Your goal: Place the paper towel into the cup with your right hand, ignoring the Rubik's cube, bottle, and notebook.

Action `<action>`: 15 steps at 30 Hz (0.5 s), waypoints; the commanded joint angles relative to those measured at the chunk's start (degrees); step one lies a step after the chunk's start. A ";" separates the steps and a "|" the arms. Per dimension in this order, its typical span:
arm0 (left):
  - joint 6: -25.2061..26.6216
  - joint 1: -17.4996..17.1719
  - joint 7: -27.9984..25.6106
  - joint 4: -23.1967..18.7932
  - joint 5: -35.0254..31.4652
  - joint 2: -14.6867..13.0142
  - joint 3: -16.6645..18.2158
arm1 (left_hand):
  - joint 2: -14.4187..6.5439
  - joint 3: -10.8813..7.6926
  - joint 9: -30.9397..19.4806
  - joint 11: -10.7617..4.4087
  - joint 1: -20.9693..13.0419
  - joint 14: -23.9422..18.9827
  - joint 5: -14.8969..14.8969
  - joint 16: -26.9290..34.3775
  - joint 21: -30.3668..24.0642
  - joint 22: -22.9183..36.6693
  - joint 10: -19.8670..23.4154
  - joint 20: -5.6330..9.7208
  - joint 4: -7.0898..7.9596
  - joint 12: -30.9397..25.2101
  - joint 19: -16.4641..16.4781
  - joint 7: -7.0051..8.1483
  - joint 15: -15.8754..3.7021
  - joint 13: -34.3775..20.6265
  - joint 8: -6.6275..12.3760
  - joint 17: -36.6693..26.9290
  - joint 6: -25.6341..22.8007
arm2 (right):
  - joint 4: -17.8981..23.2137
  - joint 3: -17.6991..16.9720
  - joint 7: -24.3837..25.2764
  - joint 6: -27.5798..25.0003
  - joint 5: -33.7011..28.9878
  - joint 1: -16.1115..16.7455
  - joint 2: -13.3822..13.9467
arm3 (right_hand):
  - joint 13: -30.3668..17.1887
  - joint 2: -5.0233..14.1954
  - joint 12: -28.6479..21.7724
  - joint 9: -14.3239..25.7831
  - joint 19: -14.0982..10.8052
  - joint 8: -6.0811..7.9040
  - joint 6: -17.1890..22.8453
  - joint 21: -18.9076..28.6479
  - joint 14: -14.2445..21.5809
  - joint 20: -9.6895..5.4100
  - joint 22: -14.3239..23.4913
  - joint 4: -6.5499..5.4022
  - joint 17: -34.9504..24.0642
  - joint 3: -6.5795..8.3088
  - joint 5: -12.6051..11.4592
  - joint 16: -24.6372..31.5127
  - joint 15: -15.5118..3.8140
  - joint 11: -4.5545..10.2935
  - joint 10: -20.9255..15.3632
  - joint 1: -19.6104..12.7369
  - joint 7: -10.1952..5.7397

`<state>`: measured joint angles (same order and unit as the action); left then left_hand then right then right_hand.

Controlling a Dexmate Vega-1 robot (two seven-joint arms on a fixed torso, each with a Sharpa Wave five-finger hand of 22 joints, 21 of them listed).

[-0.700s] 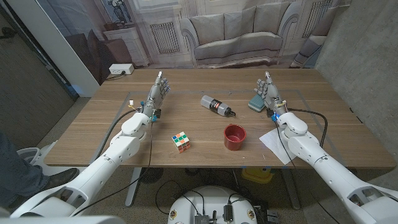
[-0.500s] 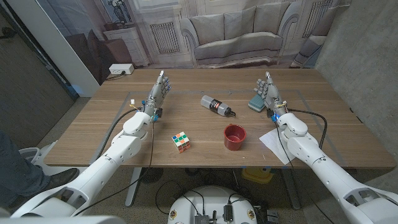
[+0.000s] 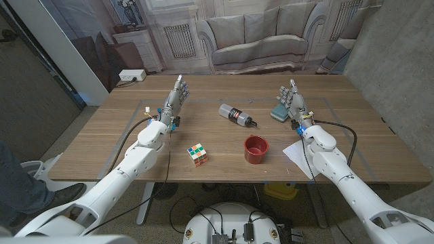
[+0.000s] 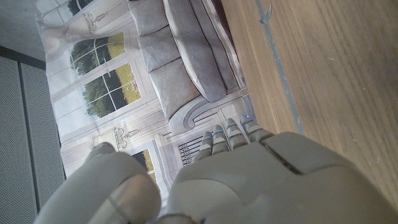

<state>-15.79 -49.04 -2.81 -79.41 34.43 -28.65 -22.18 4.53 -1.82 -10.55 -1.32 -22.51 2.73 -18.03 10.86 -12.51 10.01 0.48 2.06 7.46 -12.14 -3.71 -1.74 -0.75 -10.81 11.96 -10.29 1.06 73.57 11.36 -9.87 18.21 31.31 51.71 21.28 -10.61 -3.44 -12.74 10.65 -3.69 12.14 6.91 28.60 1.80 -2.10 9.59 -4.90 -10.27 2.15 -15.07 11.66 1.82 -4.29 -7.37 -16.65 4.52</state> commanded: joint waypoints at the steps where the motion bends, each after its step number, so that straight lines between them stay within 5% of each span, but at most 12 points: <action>1: 0.89 -1.35 -0.73 -2.15 -0.14 -0.86 0.18 | -0.27 -0.15 -0.17 -0.07 -0.37 -0.43 -0.34 0.54 -0.09 0.13 0.28 1.54 -0.32 -0.26 0.49 -0.08 0.22 -0.11 0.23 -0.13 -0.21 | 2.87 -3.05 -1.51 1.28 -2.40 2.32 -1.38 | -0.18 0.54 -0.49 0.17 -0.56 0.15 0.59 -0.13 0.71 -2.37 0.22 0.19 -0.14 0.23 -0.37 0.24 0.06 0.00 -0.63 -0.22 0.03; 15: 3.01 -2.54 -2.53 -5.08 -0.53 -2.04 0.32 | -0.93 -0.09 -0.19 -0.20 -0.90 -2.12 -0.55 0.79 -0.12 0.15 1.98 1.13 -0.55 -0.66 1.65 -0.48 0.35 -0.10 0.52 -0.14 -1.81 | 5.01 -5.43 -2.22 2.37 -2.14 5.17 -1.86 | -0.10 0.70 -0.53 0.17 -1.23 -0.01 0.65 -0.41 1.32 -2.35 0.24 0.34 -0.15 0.20 -0.38 0.25 -0.08 0.25 -1.06 -0.48 0.01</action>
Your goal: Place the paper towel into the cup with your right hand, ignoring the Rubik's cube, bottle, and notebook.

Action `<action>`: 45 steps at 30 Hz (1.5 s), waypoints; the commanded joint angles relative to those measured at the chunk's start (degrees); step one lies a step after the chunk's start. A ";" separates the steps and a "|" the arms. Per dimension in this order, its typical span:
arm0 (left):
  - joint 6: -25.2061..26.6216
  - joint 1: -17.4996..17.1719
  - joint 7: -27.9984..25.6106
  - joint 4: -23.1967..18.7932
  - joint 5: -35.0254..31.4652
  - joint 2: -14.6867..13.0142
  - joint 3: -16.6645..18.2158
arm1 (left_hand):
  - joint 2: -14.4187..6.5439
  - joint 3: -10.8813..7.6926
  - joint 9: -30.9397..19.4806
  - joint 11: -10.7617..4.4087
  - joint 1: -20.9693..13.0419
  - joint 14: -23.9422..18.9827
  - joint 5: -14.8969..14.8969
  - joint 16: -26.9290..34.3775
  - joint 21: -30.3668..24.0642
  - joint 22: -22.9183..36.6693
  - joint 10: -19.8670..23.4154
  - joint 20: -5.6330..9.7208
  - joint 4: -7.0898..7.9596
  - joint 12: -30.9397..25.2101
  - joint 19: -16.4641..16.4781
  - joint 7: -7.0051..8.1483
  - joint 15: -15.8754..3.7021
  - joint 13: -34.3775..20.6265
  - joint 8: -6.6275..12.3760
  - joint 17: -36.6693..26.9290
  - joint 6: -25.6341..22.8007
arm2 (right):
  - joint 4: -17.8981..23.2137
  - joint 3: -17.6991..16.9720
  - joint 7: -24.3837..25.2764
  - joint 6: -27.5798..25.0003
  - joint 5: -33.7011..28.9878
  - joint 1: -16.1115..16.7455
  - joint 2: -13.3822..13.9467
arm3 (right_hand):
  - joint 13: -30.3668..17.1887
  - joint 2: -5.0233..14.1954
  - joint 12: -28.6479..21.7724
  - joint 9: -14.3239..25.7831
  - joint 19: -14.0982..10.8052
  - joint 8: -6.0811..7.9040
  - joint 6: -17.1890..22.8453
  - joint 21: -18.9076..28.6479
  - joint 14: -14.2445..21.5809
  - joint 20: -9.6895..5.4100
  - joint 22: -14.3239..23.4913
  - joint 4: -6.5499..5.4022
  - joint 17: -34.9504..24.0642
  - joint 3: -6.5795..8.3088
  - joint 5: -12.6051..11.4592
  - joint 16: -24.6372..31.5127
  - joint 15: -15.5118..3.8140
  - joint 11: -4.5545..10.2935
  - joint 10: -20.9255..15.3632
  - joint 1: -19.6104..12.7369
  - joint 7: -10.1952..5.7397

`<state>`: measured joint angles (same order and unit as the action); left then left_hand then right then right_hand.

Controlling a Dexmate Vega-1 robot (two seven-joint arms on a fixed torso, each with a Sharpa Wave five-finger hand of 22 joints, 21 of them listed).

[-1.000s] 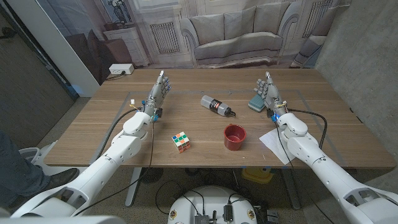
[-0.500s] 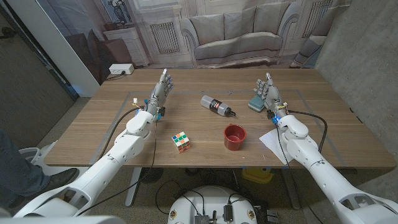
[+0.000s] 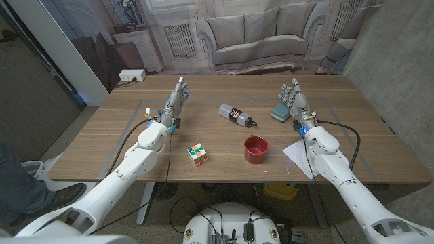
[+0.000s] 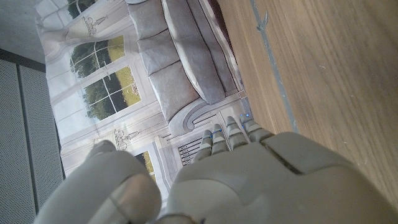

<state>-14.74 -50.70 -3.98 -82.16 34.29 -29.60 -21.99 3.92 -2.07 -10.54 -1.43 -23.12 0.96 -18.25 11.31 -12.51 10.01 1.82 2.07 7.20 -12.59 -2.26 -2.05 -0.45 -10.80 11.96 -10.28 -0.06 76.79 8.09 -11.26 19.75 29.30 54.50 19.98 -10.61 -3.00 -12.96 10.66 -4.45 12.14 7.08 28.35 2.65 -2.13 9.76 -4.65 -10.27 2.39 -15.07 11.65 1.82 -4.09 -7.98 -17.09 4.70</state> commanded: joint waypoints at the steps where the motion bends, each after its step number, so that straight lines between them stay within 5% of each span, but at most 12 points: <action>1: 2.18 -0.88 -1.37 -2.48 -0.40 -1.22 0.11 | -0.34 0.17 -0.20 -0.01 -0.31 -0.37 -0.34 0.33 -0.14 0.15 0.72 1.09 -0.31 -0.22 0.29 -0.14 0.07 -0.11 0.53 -0.15 -0.73 | 2.07 -2.27 -0.54 0.77 -0.38 2.66 -0.50 | -0.09 0.28 -0.31 0.16 -0.56 -0.02 0.51 -0.18 0.65 -2.30 0.08 0.10 -0.16 -0.05 -0.38 0.30 0.00 0.04 -0.50 -0.06 -0.17; 9: 2.02 -1.25 -1.75 -2.64 -0.02 -0.86 0.27 | -0.60 0.28 -0.22 0.33 -0.51 -1.62 -0.39 0.57 -0.14 0.17 2.02 0.92 -0.41 -0.54 0.88 -0.21 0.03 -0.11 0.80 -0.16 -1.96 | 3.60 -3.45 -0.38 1.78 -0.17 4.65 -0.71 | -0.06 0.37 -0.38 0.16 -1.24 -0.03 0.78 -0.28 1.27 -2.15 0.09 0.19 -0.18 -0.09 -0.37 0.38 0.07 0.09 -0.92 -0.20 -0.23; 12: 1.82 -1.38 -1.67 -2.67 0.01 -0.84 0.28 | -0.74 0.31 -0.23 0.35 -0.63 -1.89 -0.42 0.55 -0.16 0.17 2.54 0.88 -0.45 -0.64 1.20 -0.40 0.07 -0.12 0.87 -0.16 -2.42 | 4.98 -3.88 -0.03 1.46 -0.29 5.62 -0.36 | 0.00 0.51 -0.60 0.16 -4.01 -0.20 1.04 -0.16 3.74 -2.43 0.11 0.36 -0.22 -0.29 -0.28 0.87 -0.32 0.72 -2.16 -0.40 -0.28; 22: 2.01 -1.91 -0.93 -3.42 0.53 -1.78 0.69 | -1.05 0.34 -0.25 0.18 -0.85 -2.41 -0.46 0.51 -0.13 0.18 3.06 0.80 -0.53 -0.66 1.65 -0.35 0.07 -0.13 0.93 -0.17 -3.07 | 8.74 -4.83 1.14 1.91 -1.33 8.89 0.22 | 0.01 0.66 -0.60 0.18 -5.76 -0.22 1.55 -0.33 5.57 -2.61 0.11 0.50 -0.27 -0.45 -0.18 1.13 -0.88 0.60 -2.77 -0.58 -0.32; 45: 0.47 -2.03 -0.95 -3.15 0.29 -1.22 0.74 | -1.82 0.40 -0.28 0.05 -1.45 -4.17 -0.51 0.59 -0.15 0.19 4.74 0.70 -0.74 -0.80 2.96 -0.27 0.02 -0.16 1.03 -0.18 -4.60 | 15.50 -7.17 3.36 4.11 -2.74 16.09 0.40 | -0.01 0.91 -0.55 0.20 -5.92 -0.11 2.40 -1.10 5.52 -2.73 0.14 0.68 -0.31 -0.52 -0.07 0.66 -1.00 0.16 -3.22 -0.89 -0.28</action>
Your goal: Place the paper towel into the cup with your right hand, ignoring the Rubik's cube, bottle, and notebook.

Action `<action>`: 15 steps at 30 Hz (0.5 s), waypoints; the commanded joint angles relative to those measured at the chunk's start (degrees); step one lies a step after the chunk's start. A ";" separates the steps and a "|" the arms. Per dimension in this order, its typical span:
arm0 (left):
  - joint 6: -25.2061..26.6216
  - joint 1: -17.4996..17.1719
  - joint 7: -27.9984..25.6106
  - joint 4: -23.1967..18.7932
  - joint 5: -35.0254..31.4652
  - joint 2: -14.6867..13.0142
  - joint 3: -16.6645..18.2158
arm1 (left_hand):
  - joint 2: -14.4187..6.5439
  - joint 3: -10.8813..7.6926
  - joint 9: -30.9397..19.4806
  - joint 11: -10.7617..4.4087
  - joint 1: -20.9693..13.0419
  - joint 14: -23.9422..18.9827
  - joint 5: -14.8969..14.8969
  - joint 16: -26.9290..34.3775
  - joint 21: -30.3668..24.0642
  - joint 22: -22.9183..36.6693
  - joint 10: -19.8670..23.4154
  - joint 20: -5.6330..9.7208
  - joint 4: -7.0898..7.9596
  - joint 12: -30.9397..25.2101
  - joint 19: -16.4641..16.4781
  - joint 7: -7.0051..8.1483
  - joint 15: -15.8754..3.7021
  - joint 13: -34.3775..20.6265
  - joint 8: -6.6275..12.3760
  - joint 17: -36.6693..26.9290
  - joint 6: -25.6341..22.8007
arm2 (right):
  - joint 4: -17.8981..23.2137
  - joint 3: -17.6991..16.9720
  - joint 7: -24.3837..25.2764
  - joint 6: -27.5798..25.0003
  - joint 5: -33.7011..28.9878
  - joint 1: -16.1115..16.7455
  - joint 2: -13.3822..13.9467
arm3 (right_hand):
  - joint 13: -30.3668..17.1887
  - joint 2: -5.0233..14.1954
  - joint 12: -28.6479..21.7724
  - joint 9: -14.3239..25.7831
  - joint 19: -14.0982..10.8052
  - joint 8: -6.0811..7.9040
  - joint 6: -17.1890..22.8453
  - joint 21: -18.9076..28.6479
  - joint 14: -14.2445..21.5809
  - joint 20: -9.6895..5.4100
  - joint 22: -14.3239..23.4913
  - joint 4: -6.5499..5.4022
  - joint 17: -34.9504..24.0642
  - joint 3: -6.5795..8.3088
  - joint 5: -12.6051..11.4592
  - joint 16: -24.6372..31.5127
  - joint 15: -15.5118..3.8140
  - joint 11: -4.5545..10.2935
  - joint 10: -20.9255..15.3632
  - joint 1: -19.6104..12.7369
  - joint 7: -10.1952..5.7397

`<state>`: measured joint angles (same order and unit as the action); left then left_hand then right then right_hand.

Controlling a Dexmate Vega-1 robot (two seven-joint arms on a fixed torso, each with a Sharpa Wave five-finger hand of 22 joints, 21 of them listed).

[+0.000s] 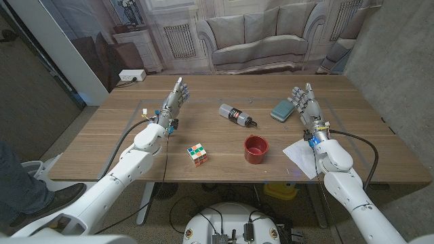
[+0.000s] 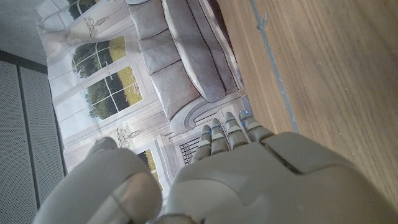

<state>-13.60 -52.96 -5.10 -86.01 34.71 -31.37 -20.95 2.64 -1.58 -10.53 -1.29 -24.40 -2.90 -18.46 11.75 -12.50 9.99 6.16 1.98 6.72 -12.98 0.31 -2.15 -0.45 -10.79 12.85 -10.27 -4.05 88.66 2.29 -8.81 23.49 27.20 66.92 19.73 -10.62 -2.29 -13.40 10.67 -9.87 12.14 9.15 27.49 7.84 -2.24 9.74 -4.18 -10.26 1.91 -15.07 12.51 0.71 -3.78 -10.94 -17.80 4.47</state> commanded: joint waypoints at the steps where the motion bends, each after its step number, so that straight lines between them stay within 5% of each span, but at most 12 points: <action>1: -0.63 0.19 0.07 0.64 -0.20 0.55 -0.33 | -0.55 -0.09 -0.30 -0.05 -0.18 -0.32 -0.29 0.14 -0.15 0.21 0.42 0.80 -0.26 -0.42 0.40 -0.12 0.02 -0.17 0.13 -0.19 -0.63 | 3.69 -1.47 0.74 0.56 -0.67 3.87 0.77 | -0.01 0.20 -0.11 0.18 -0.52 -0.10 0.36 -0.26 0.36 -2.62 0.16 0.21 -0.32 -0.04 -0.07 -0.20 0.08 -0.17 -0.28 -0.19 -0.06; 15: -0.45 0.45 -0.13 0.36 -0.40 1.10 -0.82 | -0.83 -0.05 -0.31 0.13 -0.47 -0.87 -0.31 0.10 -0.04 0.20 0.72 0.94 -0.37 -0.31 0.67 -0.19 0.03 -0.19 0.06 -0.20 -0.99 | 5.36 -3.08 0.06 1.20 -0.24 6.27 1.42 | -0.02 0.25 -0.11 0.19 -0.96 -0.12 0.66 -0.55 0.78 -2.65 0.18 0.32 -0.34 -0.13 -0.03 -0.27 -0.28 -0.05 -0.59 -0.33 -0.07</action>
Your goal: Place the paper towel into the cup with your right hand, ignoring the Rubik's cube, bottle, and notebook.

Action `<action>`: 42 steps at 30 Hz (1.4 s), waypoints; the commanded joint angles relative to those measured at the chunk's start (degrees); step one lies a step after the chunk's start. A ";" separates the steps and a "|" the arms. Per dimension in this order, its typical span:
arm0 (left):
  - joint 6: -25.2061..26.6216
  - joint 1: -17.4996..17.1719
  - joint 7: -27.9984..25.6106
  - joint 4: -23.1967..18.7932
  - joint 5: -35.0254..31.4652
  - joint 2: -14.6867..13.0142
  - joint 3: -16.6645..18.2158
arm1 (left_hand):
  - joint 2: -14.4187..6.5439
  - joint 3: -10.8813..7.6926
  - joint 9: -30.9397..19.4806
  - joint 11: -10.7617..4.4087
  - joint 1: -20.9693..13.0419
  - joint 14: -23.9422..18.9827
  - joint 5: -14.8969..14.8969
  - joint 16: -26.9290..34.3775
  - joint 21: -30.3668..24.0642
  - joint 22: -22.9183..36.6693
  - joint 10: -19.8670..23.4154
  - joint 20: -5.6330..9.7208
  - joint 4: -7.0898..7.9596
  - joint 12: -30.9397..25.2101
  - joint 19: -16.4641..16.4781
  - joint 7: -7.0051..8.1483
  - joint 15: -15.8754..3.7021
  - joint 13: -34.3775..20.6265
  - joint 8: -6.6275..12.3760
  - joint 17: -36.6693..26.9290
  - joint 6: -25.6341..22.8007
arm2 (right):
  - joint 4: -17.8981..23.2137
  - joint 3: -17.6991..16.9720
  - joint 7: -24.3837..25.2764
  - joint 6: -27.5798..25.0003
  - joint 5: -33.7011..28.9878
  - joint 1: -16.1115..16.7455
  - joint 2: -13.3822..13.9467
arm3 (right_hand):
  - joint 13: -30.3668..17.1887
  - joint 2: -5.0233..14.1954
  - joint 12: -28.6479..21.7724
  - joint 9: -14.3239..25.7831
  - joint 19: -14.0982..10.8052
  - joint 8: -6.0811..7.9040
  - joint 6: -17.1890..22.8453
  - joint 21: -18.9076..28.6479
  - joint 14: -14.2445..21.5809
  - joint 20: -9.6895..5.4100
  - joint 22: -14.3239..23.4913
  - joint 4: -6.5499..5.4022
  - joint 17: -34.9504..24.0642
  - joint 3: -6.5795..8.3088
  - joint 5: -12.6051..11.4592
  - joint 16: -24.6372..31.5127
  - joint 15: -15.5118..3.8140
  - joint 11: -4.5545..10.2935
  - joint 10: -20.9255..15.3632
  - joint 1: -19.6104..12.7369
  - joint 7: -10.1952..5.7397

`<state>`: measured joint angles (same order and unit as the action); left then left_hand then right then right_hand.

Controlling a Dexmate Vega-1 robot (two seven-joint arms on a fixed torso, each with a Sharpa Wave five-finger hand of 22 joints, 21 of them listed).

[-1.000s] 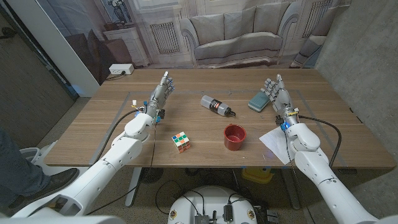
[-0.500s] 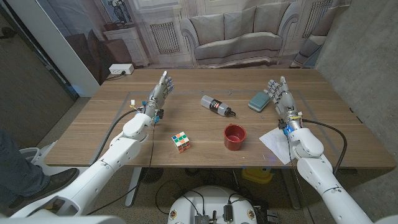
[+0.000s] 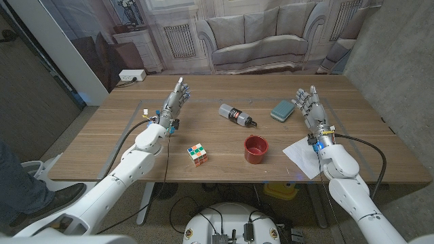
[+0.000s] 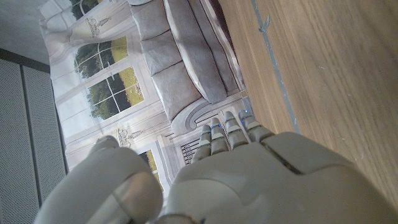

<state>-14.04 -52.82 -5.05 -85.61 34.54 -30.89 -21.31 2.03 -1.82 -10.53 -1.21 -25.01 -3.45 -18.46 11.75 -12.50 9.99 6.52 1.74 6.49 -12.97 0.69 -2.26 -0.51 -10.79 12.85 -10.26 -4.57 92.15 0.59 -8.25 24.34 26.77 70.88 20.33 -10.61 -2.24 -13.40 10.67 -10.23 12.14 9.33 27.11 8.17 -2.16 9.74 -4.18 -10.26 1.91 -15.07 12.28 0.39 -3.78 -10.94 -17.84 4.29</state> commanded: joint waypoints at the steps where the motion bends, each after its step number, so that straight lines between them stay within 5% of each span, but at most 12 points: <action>1: 0.04 0.33 -0.28 -0.08 -0.29 0.67 -0.52 | -0.24 0.19 -0.32 0.00 0.13 -0.32 -0.31 0.09 -0.04 0.20 0.36 1.22 -0.14 -0.30 0.32 -0.09 0.09 -0.19 0.05 -0.20 -0.49 | 2.14 -1.54 -0.46 0.20 0.25 2.51 0.91 | -0.03 0.21 -0.11 0.19 -0.63 -0.12 0.48 -0.18 0.45 -2.77 0.19 0.32 -0.34 -0.13 -0.02 -0.05 0.03 -0.07 -0.61 -0.29 0.11; 42: -0.43 -0.36 -1.27 -1.39 0.58 1.73 -0.22 | -0.85 0.45 -0.35 0.07 -0.47 -1.22 -0.25 -0.18 0.19 0.20 1.43 1.14 -0.35 -0.09 1.16 -0.01 -0.10 -0.22 -0.15 -0.22 -1.43 | 6.56 -6.51 -3.24 3.67 1.10 10.71 1.75 | -0.05 0.45 -0.18 0.24 -2.10 -0.04 1.59 -0.99 1.57 -3.06 0.20 0.61 -0.37 -0.35 0.12 -0.23 -0.67 0.72 -1.73 -0.71 -0.57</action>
<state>-13.32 -52.99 -6.51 -87.49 34.62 -29.87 -21.59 1.67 -1.49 -10.81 -1.43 -25.37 -4.15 -18.46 11.75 -12.50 9.98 7.34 1.77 6.17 -12.97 1.33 -2.05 -0.63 -10.78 12.84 -10.26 -5.40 97.54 -4.69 -11.04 27.06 27.77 79.23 22.27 -10.62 -1.94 -13.40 10.80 -11.66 12.14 10.08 26.45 9.18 -2.18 9.73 -3.85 -10.54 1.58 -15.07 12.07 -0.02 -3.37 -11.98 -18.14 3.97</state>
